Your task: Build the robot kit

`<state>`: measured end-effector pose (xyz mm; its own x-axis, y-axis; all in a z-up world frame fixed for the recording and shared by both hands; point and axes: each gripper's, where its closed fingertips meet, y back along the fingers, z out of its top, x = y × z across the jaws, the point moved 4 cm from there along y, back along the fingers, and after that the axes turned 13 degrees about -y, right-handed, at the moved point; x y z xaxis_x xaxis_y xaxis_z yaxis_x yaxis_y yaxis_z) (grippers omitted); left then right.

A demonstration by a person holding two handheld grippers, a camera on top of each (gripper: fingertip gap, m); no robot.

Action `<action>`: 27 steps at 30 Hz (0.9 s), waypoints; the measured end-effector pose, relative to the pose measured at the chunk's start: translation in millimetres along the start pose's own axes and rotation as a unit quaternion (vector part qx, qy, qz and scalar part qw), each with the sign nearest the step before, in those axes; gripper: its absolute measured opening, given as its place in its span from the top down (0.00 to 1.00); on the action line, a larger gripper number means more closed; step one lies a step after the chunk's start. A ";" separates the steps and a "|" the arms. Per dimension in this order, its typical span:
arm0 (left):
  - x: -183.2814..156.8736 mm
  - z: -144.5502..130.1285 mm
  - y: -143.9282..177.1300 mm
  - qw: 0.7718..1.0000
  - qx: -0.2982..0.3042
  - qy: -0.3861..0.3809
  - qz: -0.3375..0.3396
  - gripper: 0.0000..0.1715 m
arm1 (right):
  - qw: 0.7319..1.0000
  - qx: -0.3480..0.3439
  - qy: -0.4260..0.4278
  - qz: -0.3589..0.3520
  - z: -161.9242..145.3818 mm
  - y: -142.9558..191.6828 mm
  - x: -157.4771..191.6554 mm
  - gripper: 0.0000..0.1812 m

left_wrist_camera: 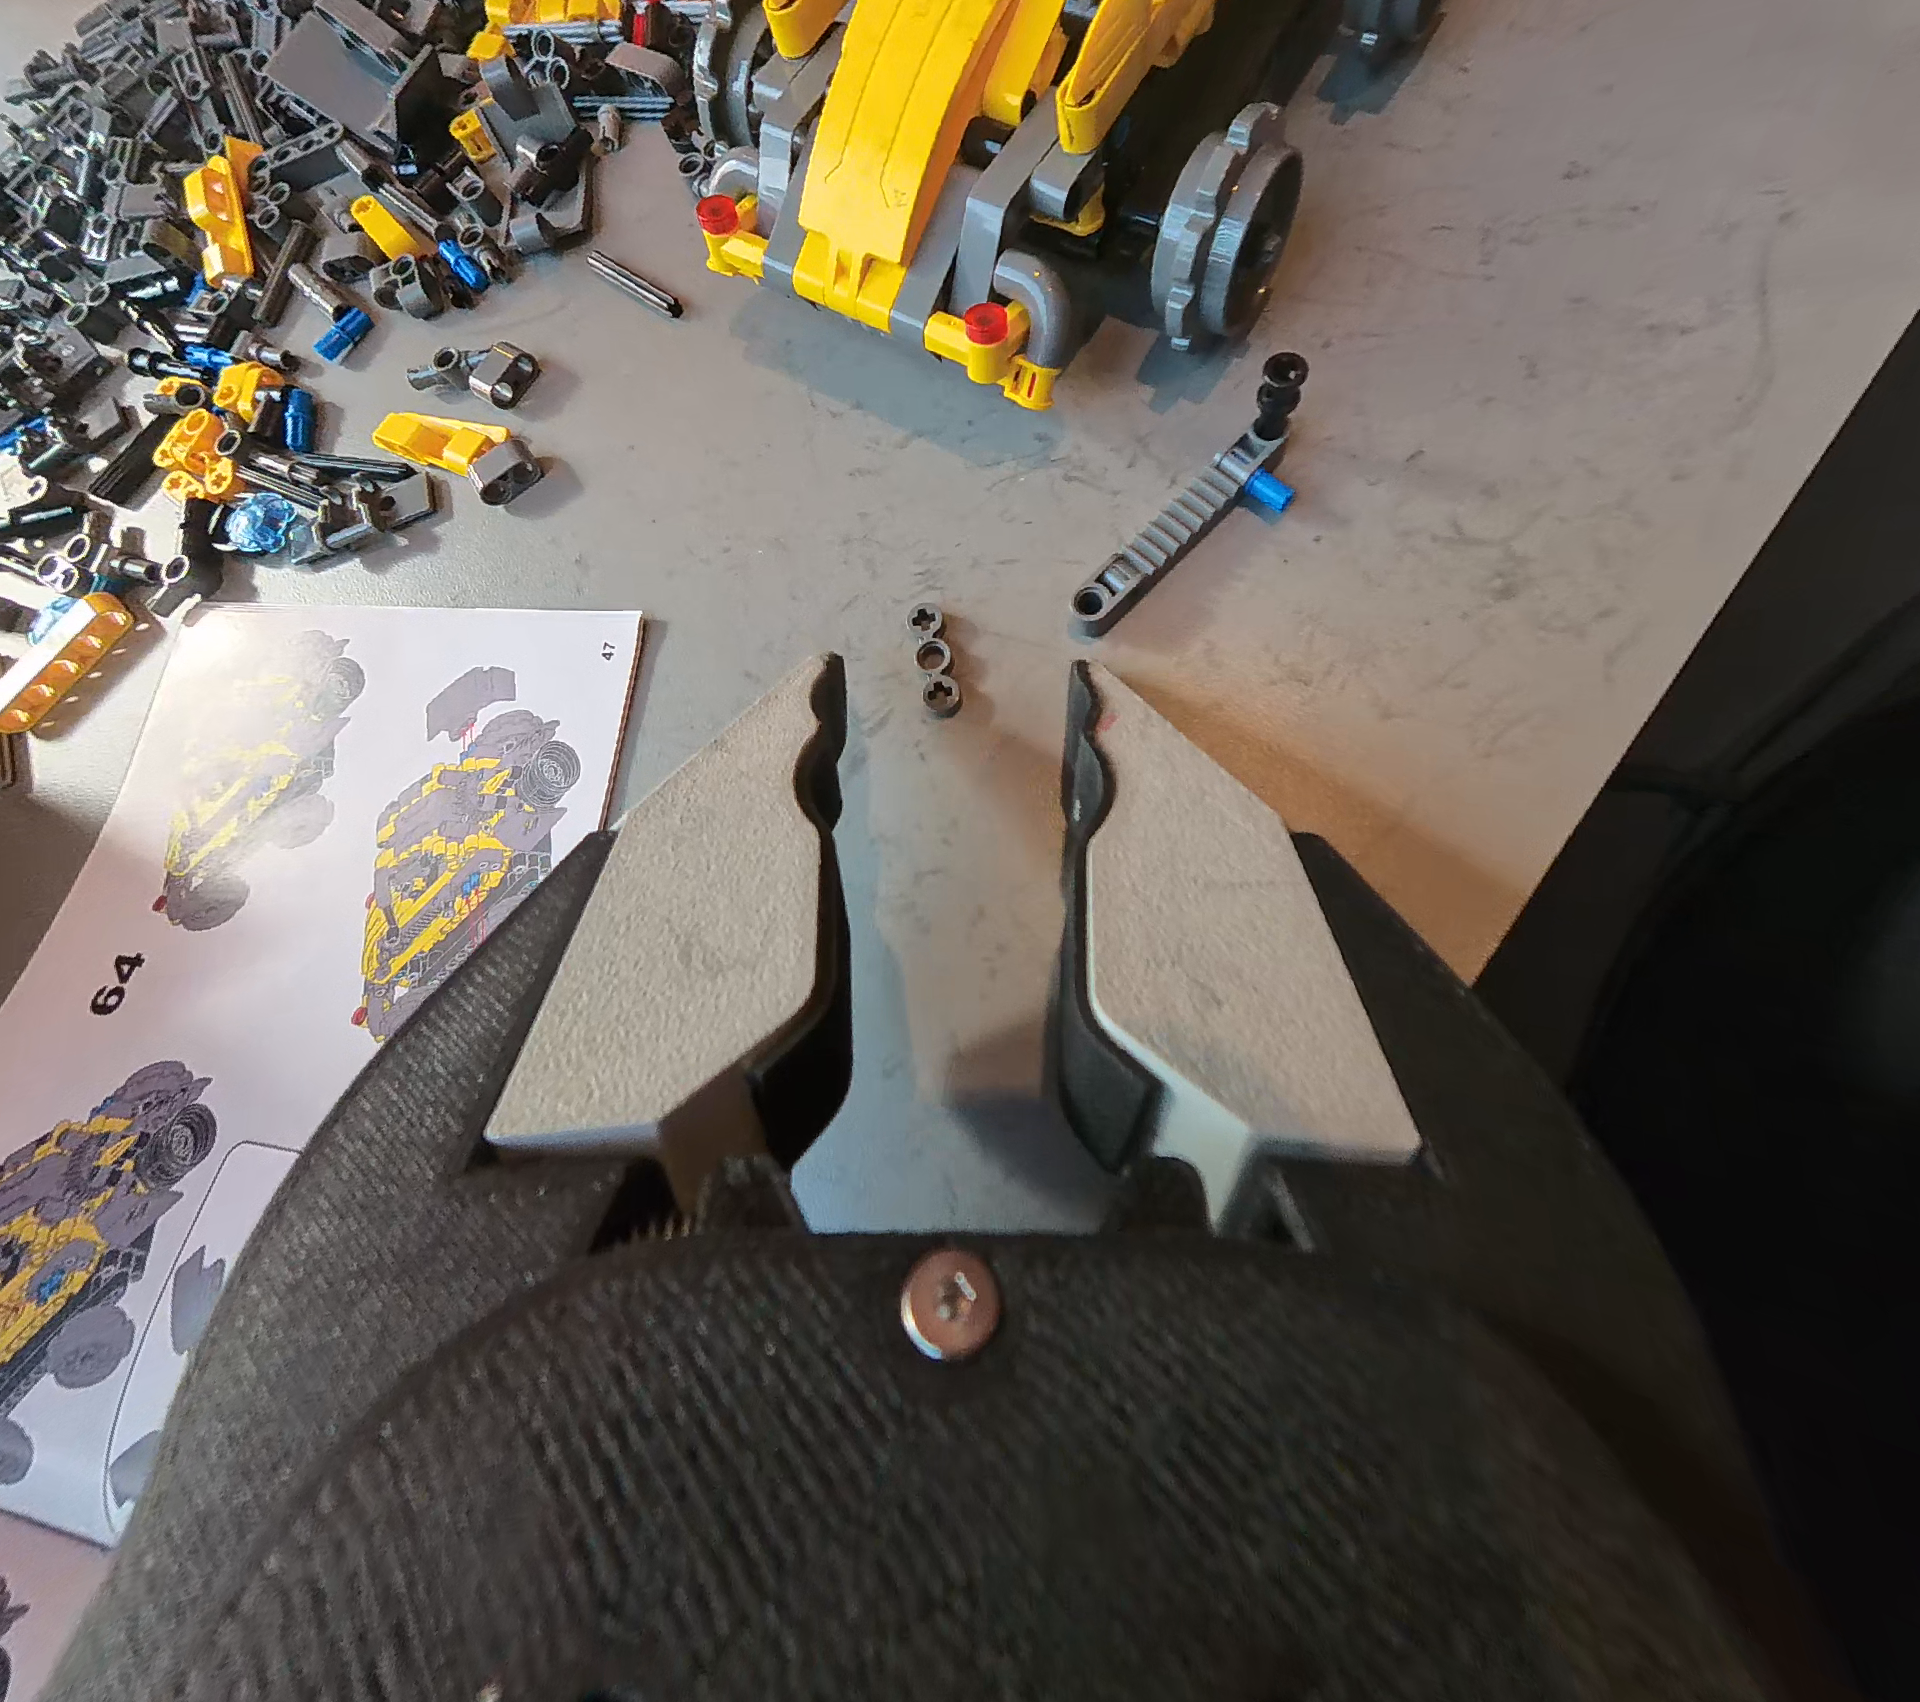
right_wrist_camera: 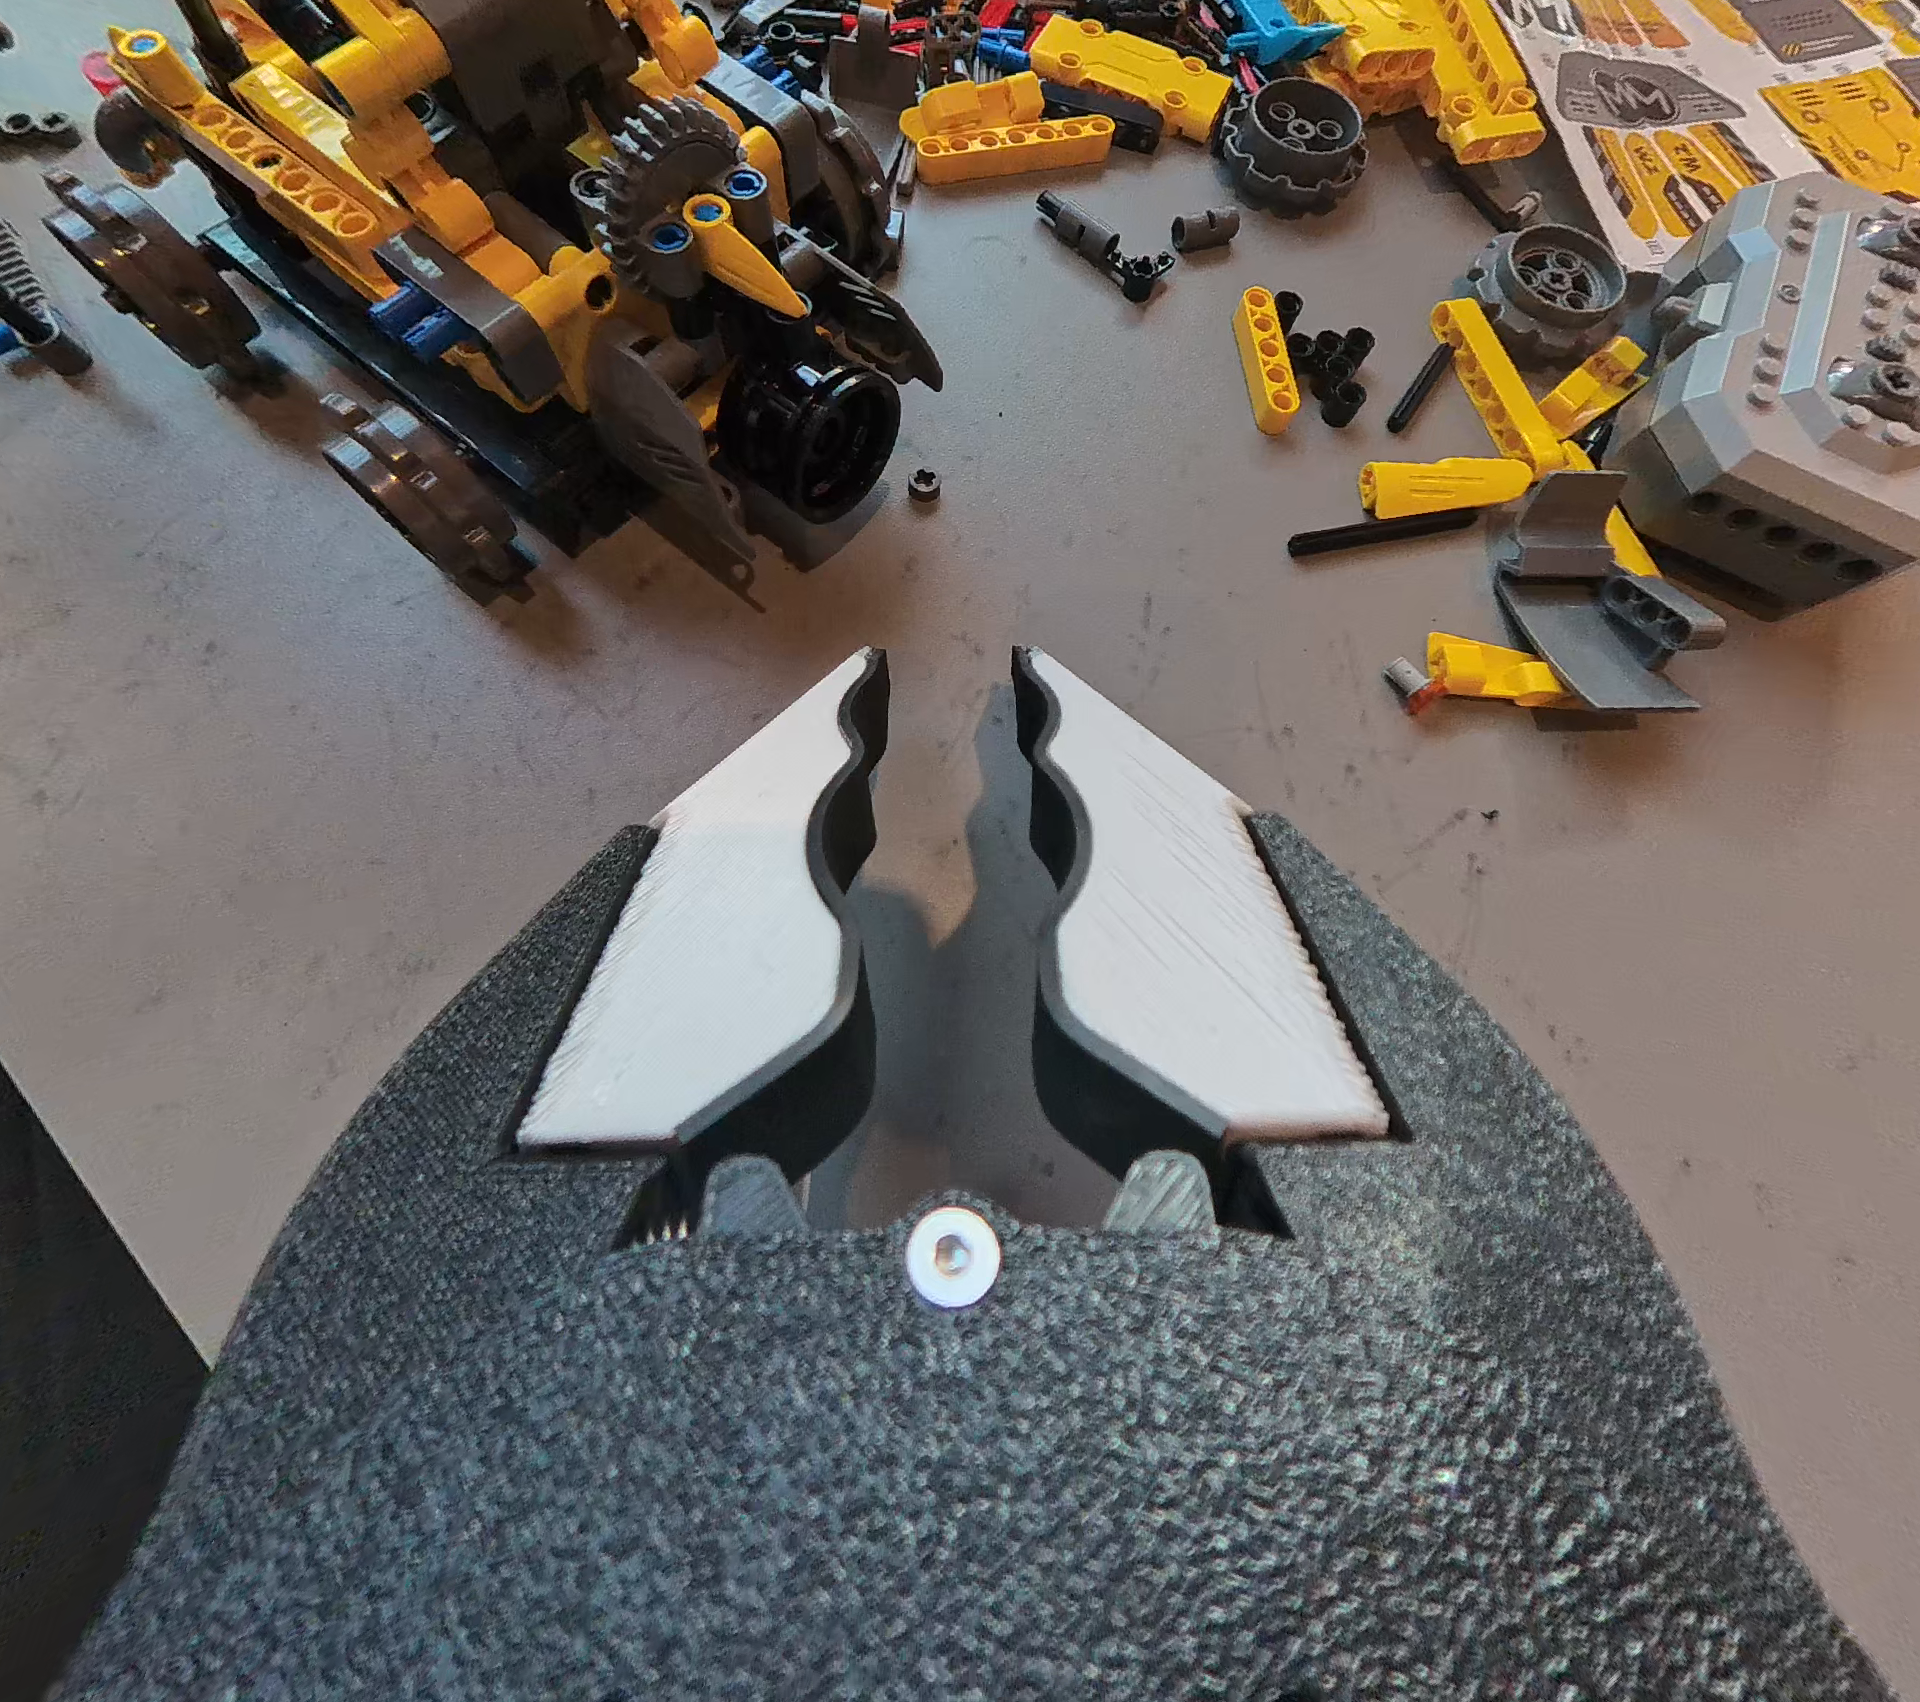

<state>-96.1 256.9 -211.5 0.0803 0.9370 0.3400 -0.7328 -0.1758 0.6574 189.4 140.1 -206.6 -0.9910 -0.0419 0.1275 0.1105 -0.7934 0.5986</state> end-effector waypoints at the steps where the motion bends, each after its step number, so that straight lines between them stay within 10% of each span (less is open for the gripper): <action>1: 0.1 0.1 0.2 1.000 -0.001 0.000 0.000 0.77 | 1.000 0.000 0.000 -0.001 0.1 0.0 -0.1 0.87; 18: 8.6 6.6 6.5 0.999 -0.039 0.029 0.011 0.81 | 1.000 -0.004 0.017 -0.014 -0.2 0.2 0.9 0.88; 27: 81.6 19.5 5.1 0.997 -0.032 0.046 0.044 0.82 | 0.999 -0.007 0.031 -0.002 -0.1 0.8 5.5 0.88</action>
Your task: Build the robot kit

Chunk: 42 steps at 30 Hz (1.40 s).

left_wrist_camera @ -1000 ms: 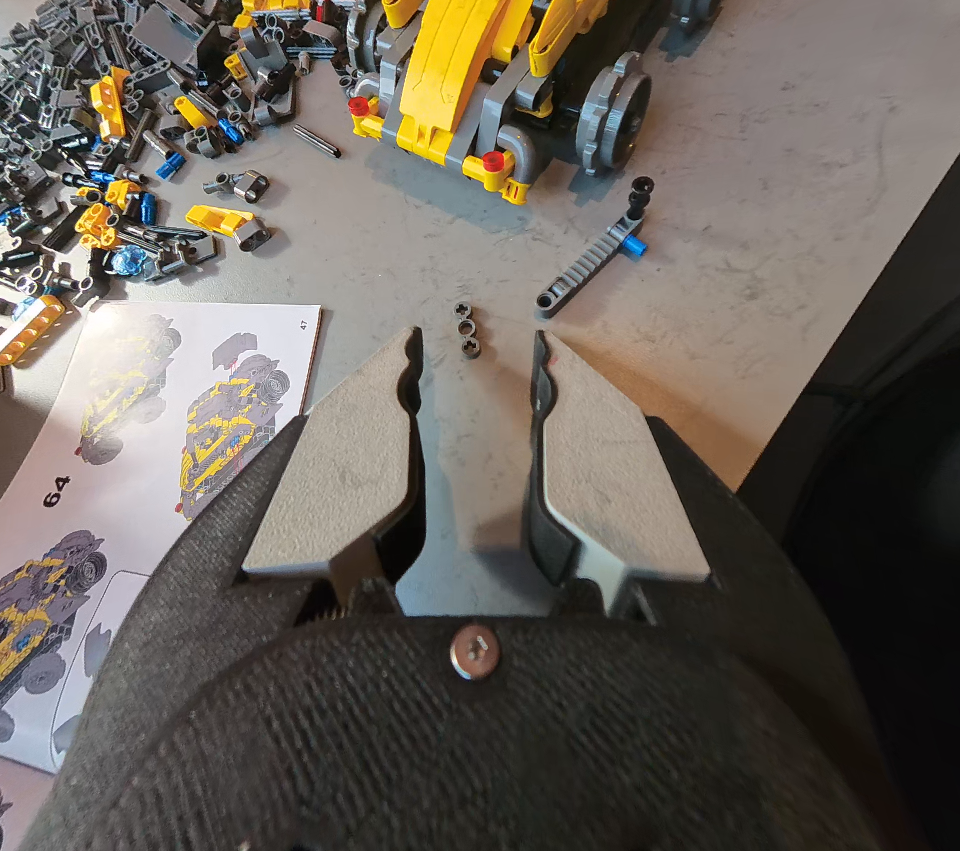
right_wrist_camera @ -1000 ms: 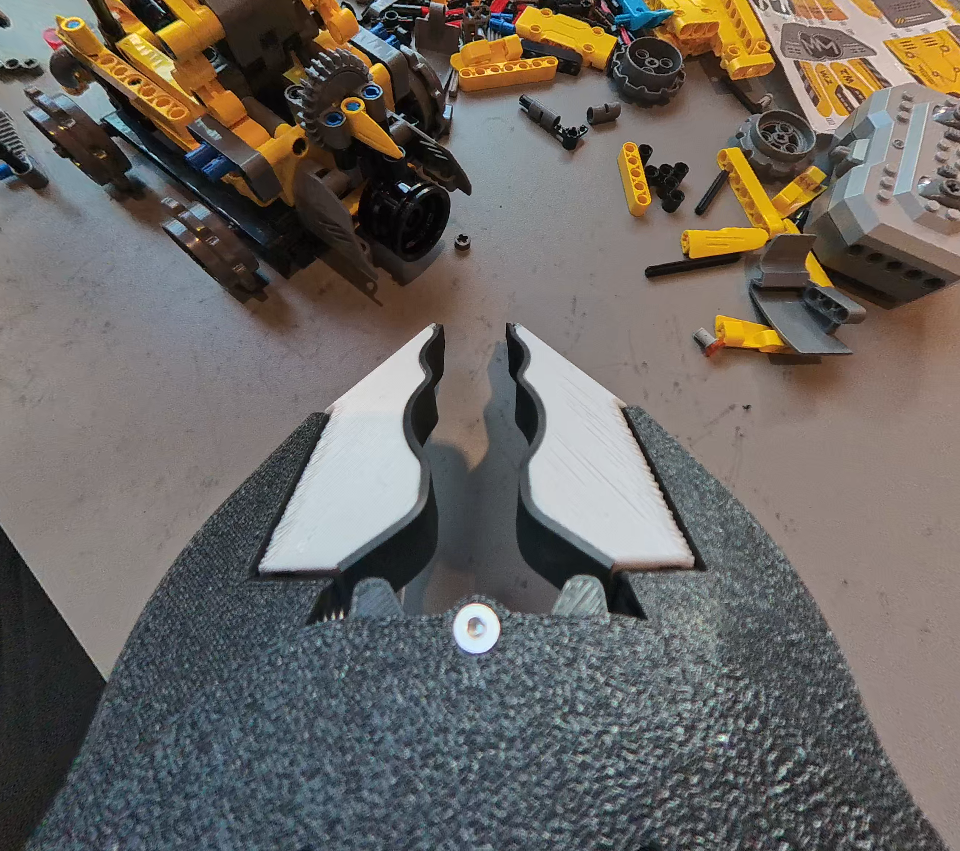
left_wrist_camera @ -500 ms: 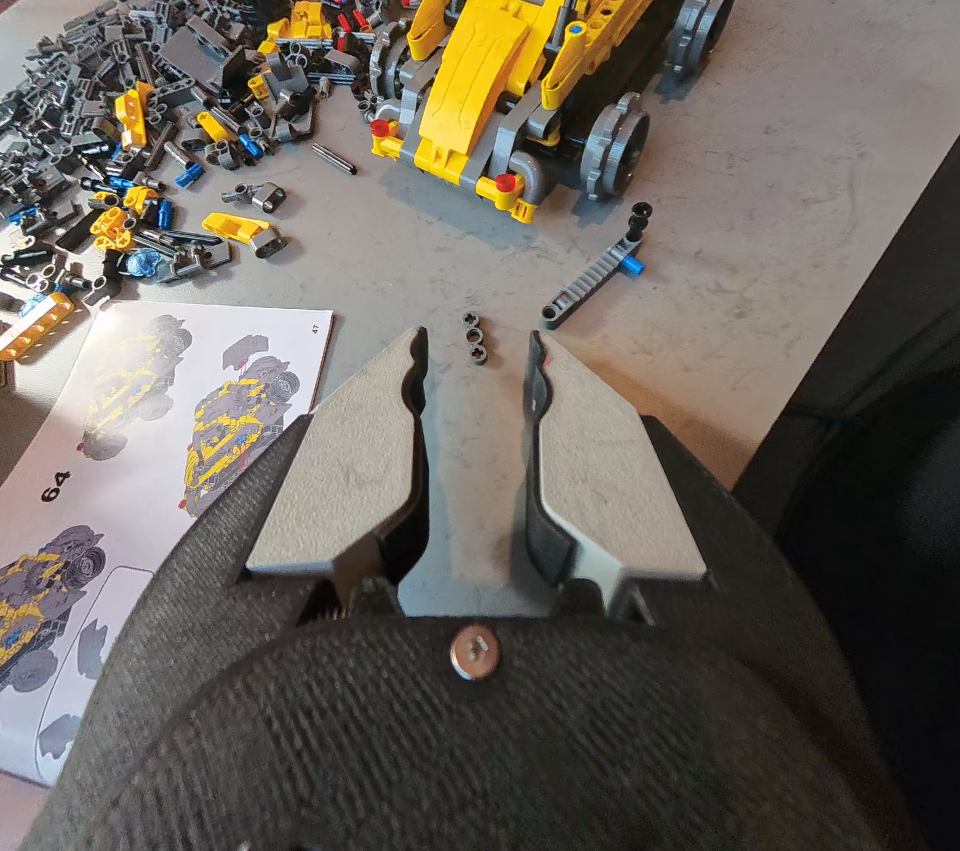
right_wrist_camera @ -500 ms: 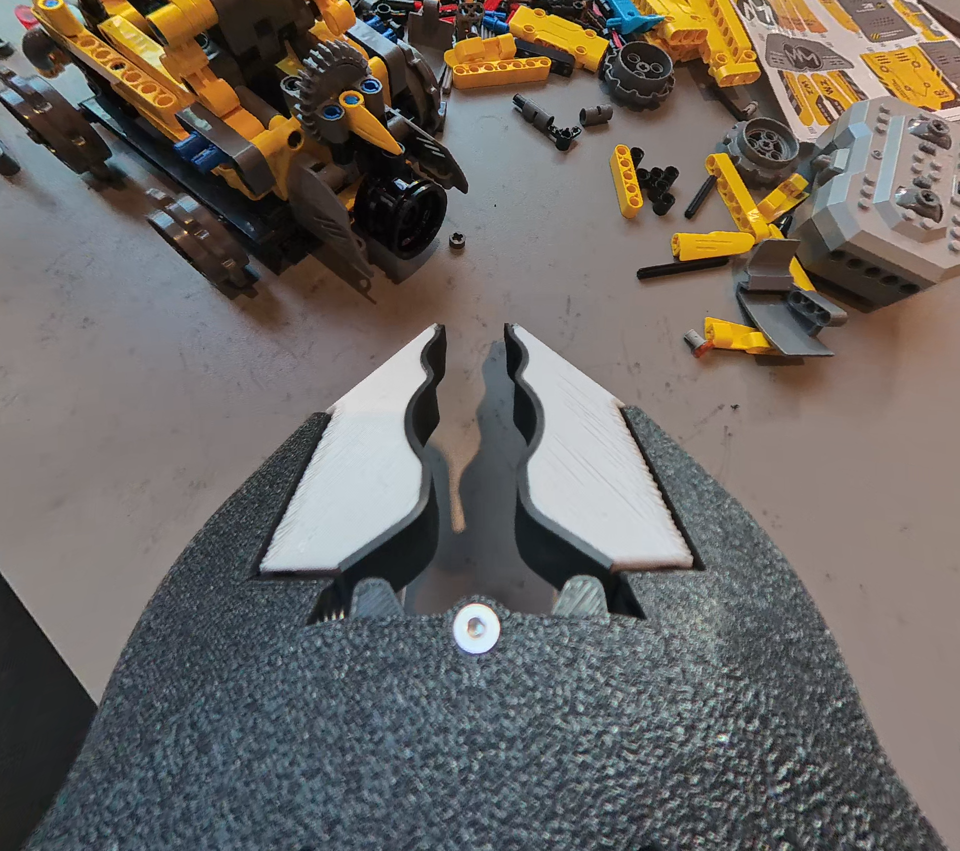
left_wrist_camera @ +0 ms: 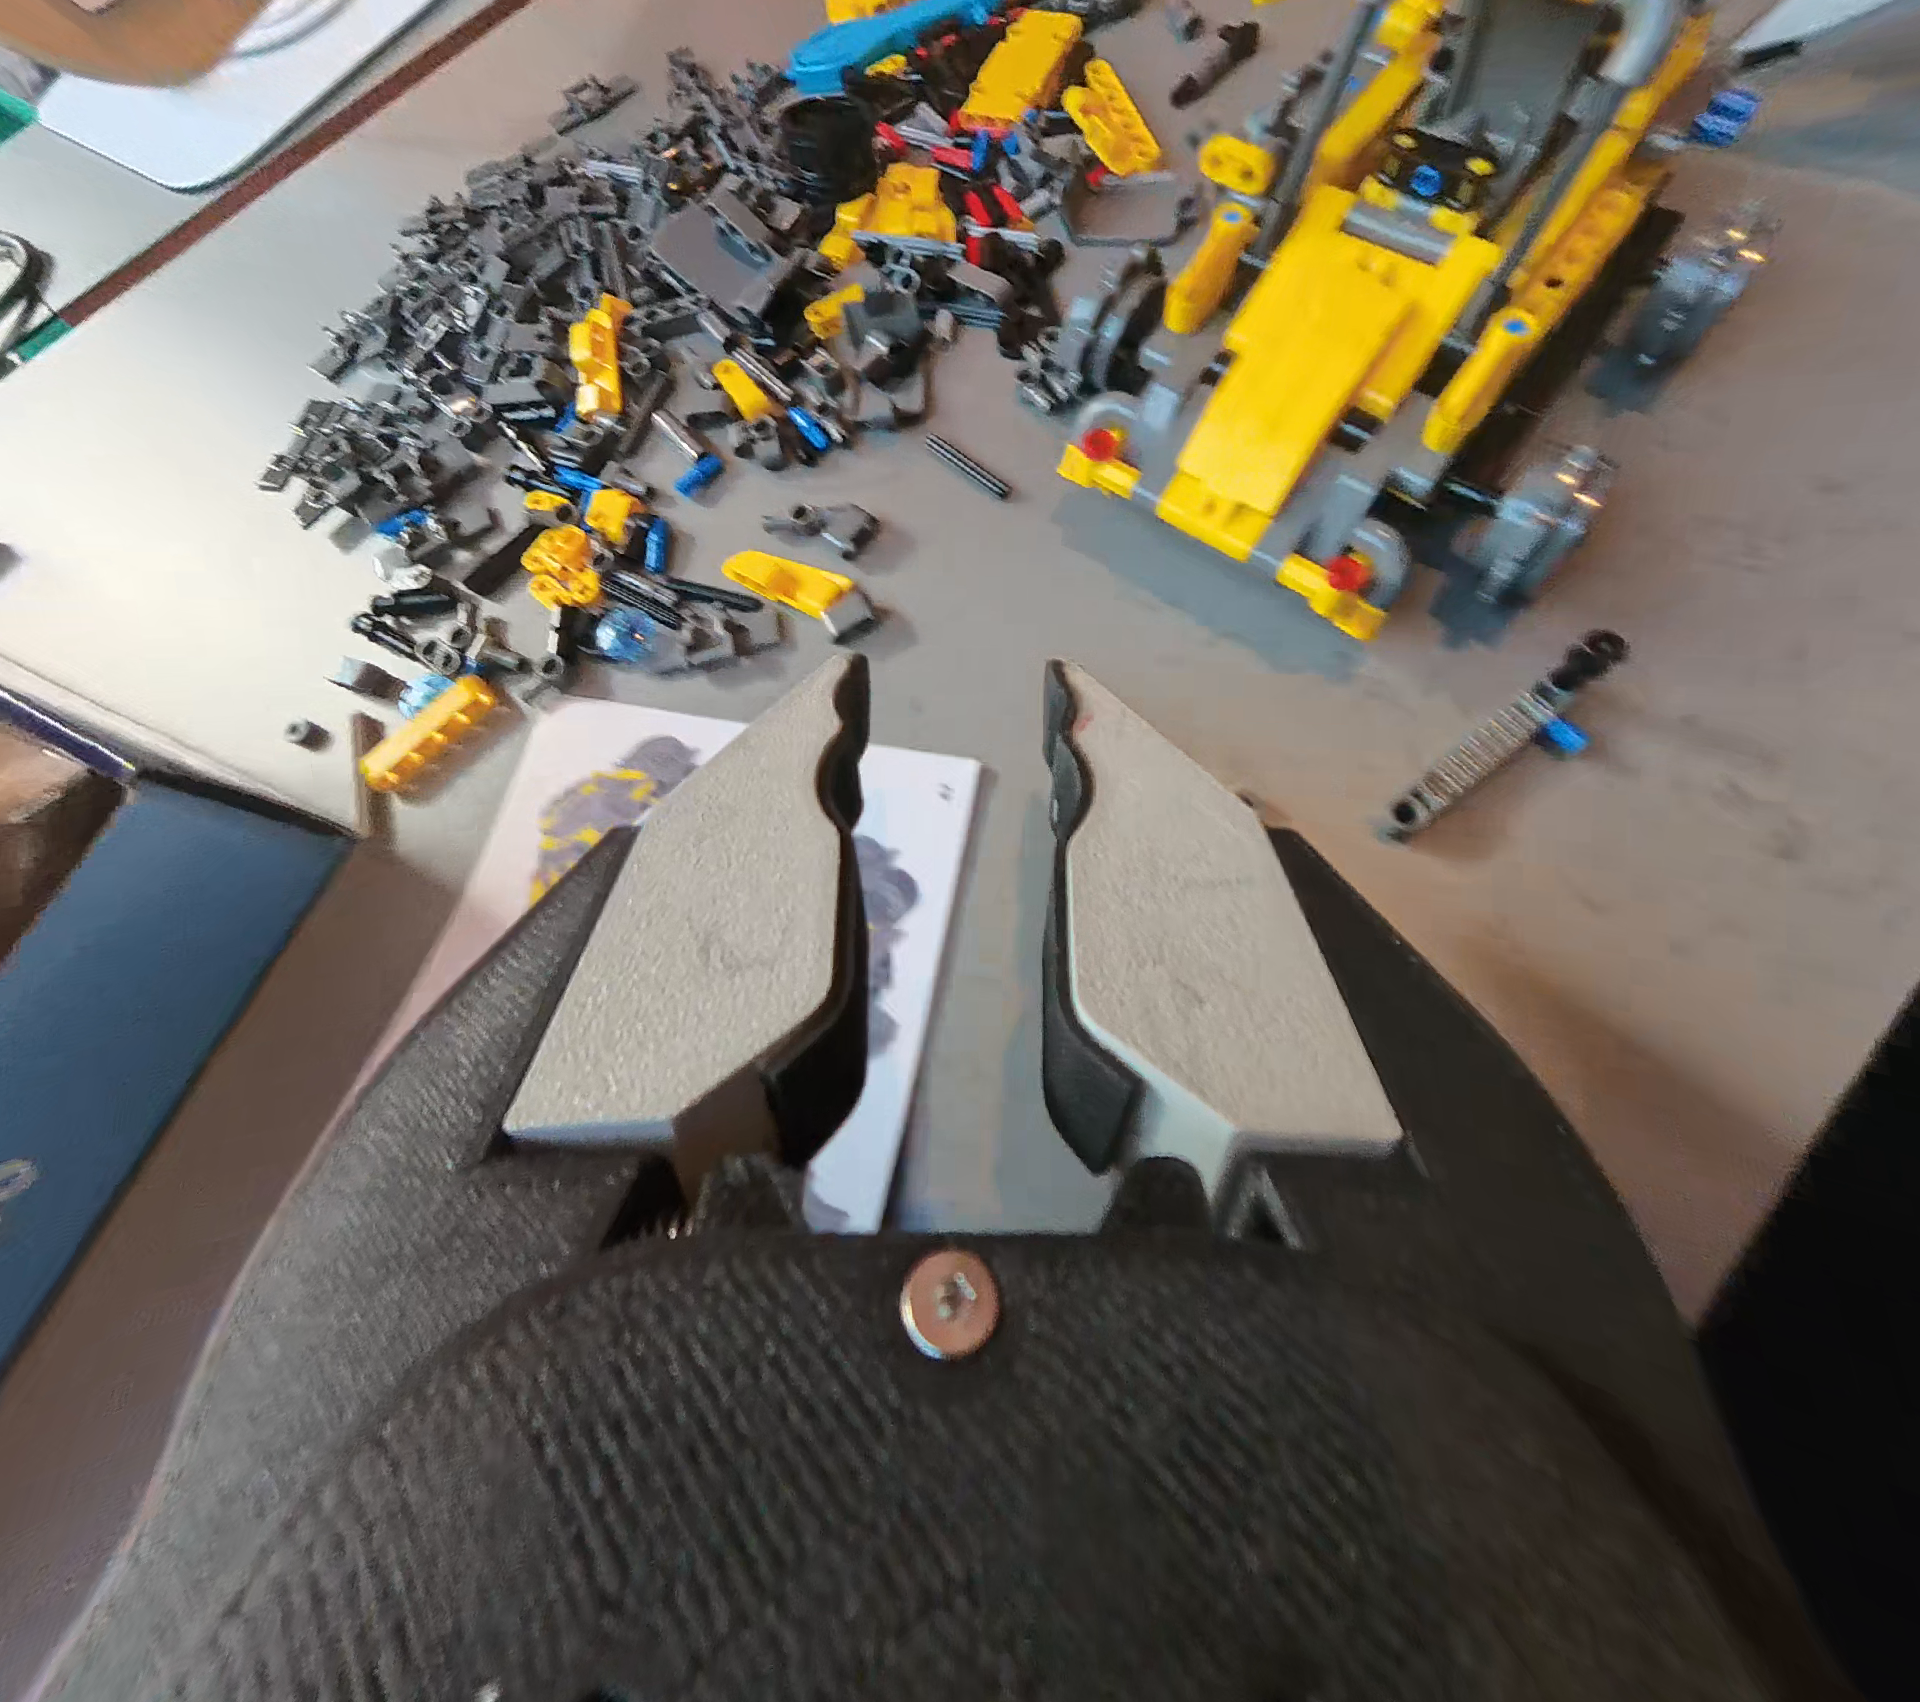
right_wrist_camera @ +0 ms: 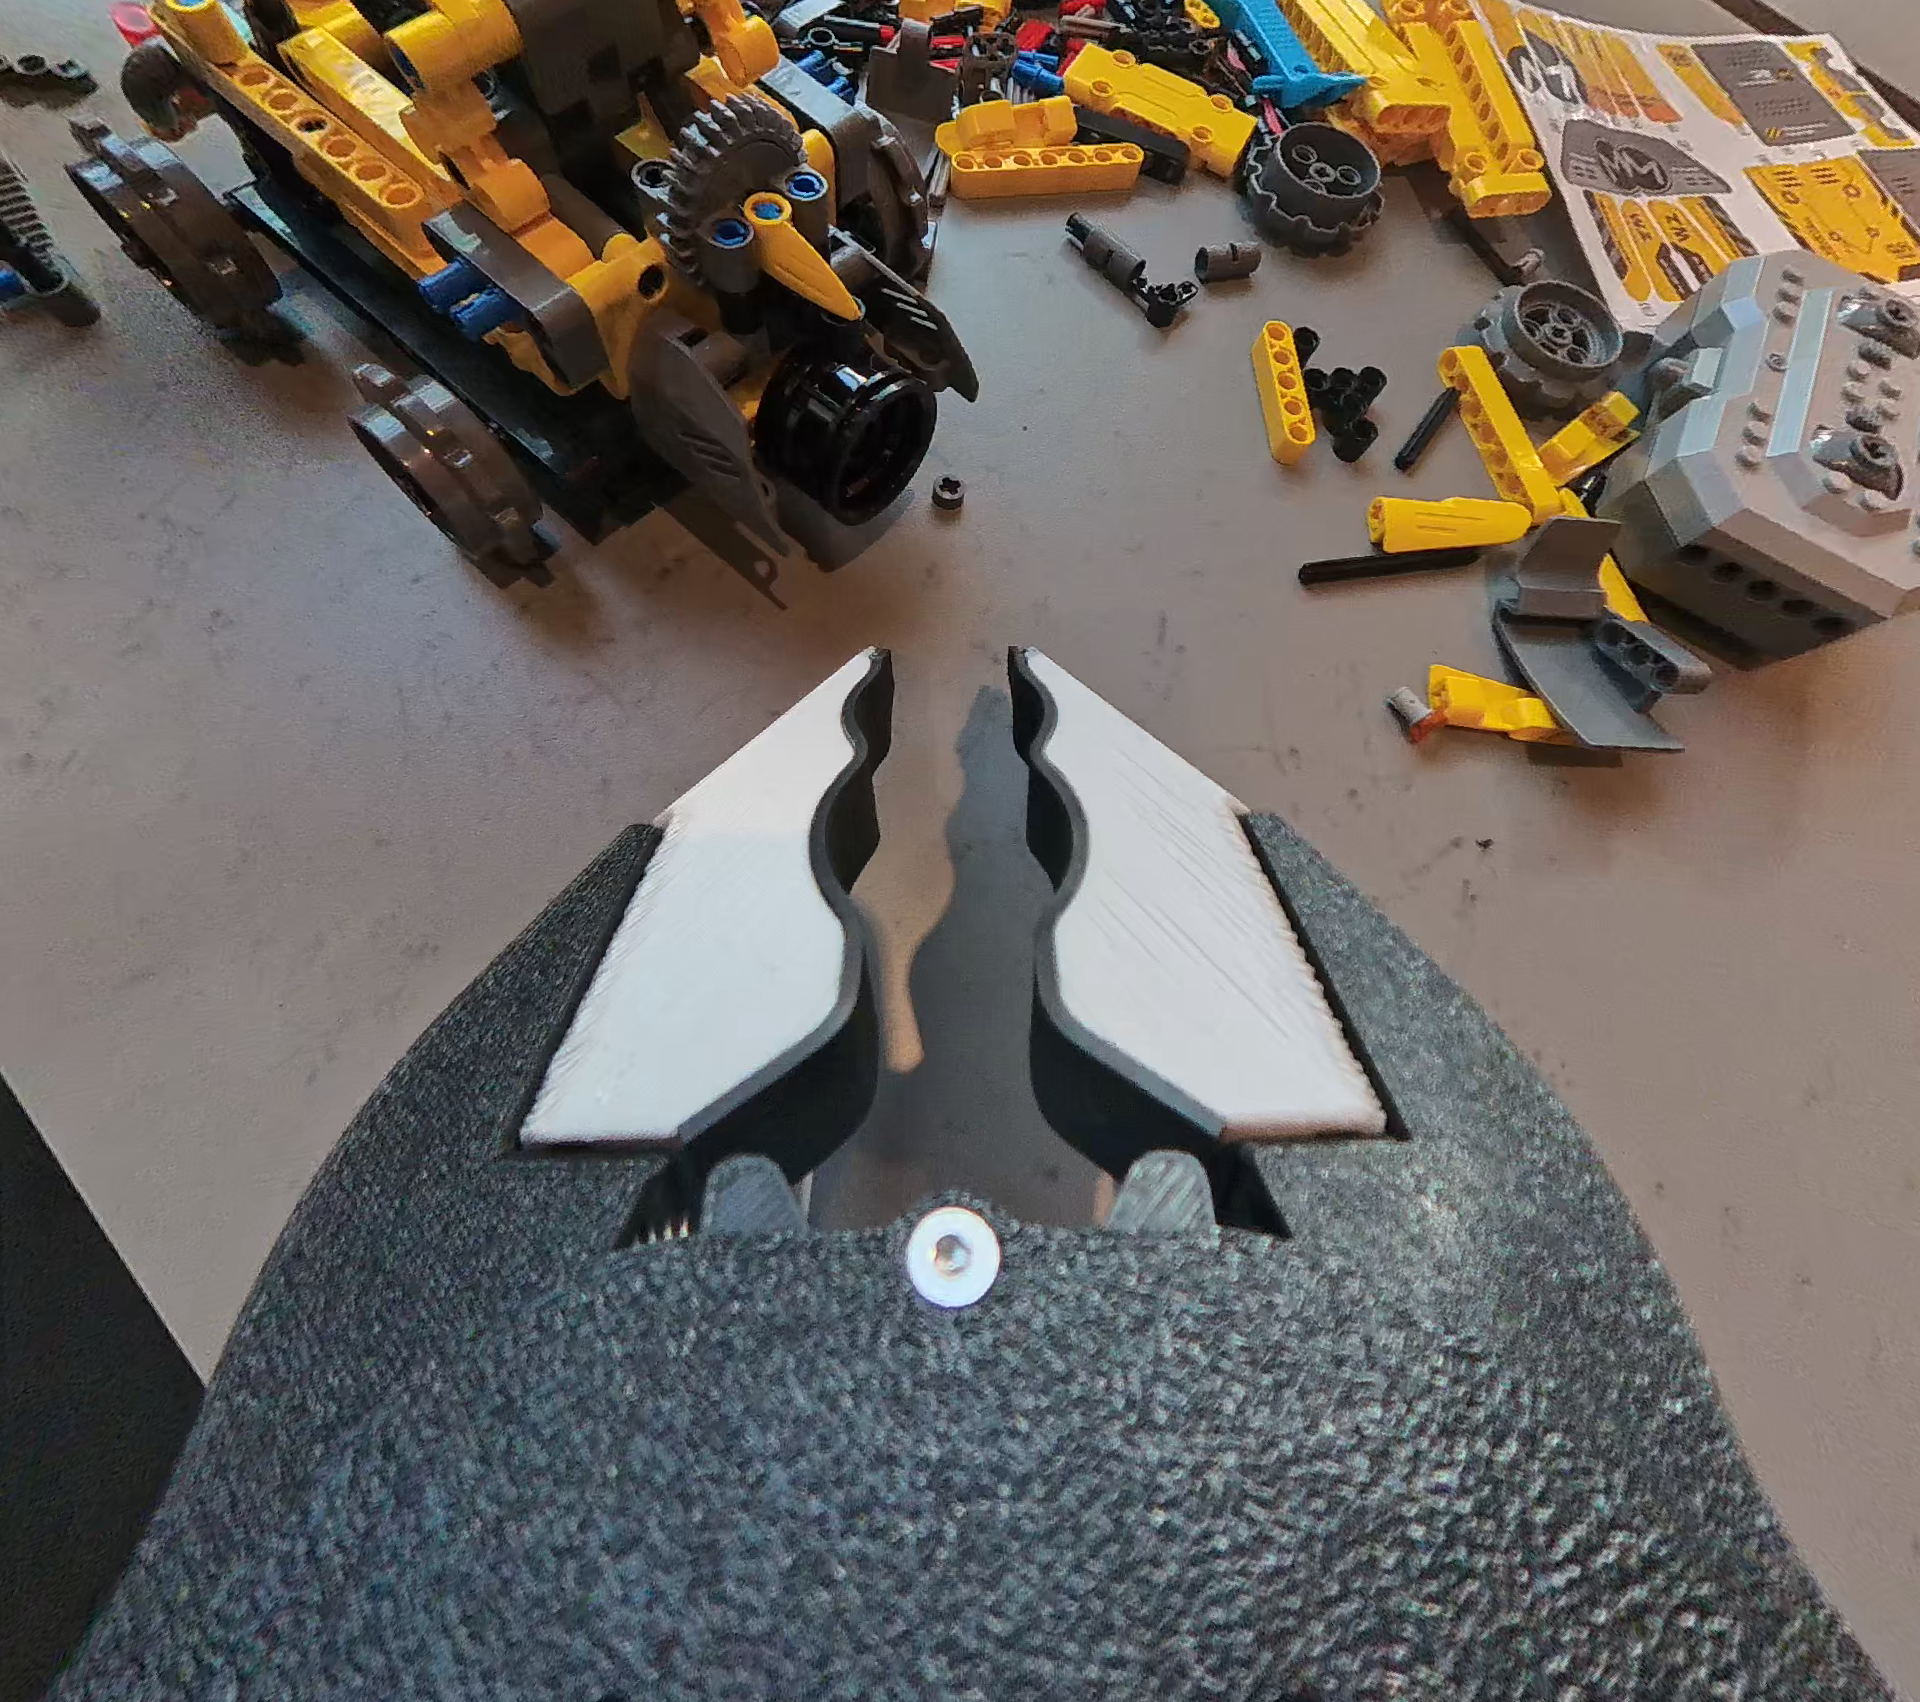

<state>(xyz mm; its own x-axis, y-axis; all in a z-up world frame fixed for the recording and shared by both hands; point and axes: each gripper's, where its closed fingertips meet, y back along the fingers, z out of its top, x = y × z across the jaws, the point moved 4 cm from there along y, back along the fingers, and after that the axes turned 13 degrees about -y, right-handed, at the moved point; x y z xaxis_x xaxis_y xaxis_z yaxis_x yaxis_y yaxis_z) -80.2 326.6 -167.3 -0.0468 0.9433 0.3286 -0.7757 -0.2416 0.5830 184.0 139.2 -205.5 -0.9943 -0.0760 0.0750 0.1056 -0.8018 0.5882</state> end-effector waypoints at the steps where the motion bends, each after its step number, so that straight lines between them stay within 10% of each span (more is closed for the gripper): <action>1: 6.3 2.7 -5.0 1.000 0.006 0.006 -0.008 0.82 | 1.000 -0.001 0.002 0.001 0.0 0.2 0.5 0.88; 8: 17.0 31.3 -42.5 0.998 0.011 0.016 -0.061 0.85 | 1.000 -0.004 0.008 -0.001 0.2 0.9 1.5 0.88; 25: 53.7 -23.6 -34.9 0.992 0.124 0.020 0.003 0.90 | 1.000 -0.016 0.020 -0.008 4.6 -0.4 -0.1 0.92; 42: 32.9 -10.8 -48.3 0.995 0.085 0.024 -0.040 0.89 | 0.999 -0.043 0.030 -0.013 13.0 -0.8 -3.4 0.92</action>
